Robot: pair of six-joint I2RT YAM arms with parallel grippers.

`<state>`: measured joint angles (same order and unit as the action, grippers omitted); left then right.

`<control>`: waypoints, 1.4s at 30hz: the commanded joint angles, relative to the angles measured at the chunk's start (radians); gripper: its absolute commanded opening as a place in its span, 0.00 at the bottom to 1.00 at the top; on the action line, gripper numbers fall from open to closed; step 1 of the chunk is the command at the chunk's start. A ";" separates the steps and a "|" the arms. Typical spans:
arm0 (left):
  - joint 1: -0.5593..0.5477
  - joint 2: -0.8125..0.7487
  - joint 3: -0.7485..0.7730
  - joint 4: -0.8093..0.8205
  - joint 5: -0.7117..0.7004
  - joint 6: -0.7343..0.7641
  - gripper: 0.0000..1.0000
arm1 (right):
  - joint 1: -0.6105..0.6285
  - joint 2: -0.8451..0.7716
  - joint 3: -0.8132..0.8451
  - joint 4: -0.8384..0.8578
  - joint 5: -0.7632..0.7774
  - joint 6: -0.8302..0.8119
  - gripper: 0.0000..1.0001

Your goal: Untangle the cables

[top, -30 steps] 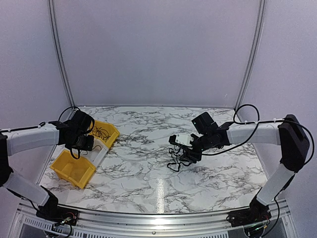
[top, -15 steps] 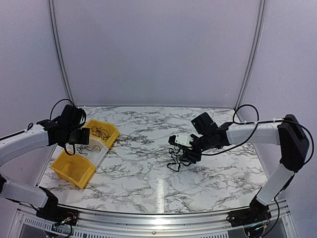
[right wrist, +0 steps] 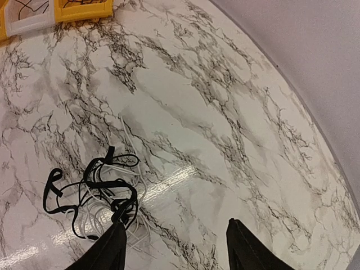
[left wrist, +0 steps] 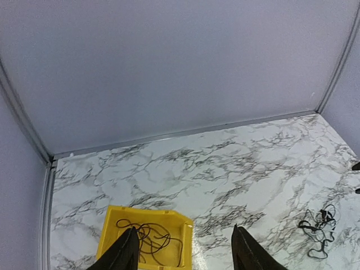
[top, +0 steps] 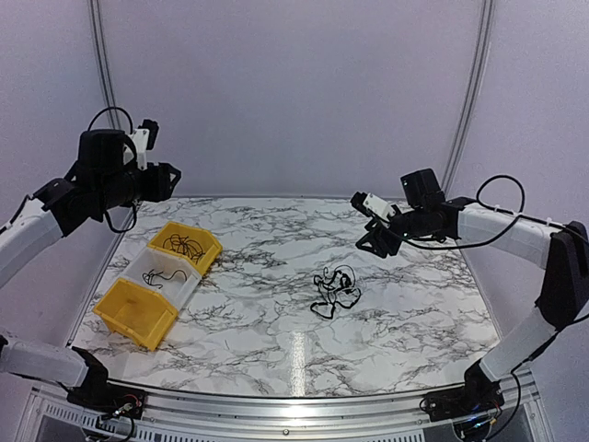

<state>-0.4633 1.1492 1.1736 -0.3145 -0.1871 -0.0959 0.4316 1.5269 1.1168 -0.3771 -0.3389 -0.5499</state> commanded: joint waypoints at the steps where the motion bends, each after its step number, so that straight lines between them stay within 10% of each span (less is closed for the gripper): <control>1: -0.074 0.159 0.132 0.072 0.178 0.079 0.58 | -0.014 -0.009 0.028 -0.070 -0.025 0.026 0.60; 14: -0.243 0.368 -0.070 0.342 0.252 -0.006 0.48 | -0.014 0.173 0.097 -0.110 -0.024 0.006 0.48; 42: -0.295 0.437 -0.001 0.227 0.145 0.007 0.51 | -0.004 0.265 0.139 -0.141 -0.127 0.028 0.39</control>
<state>-0.7605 1.5879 1.1481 -0.0834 -0.0391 -0.0860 0.4175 1.7763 1.2354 -0.4946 -0.4427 -0.5270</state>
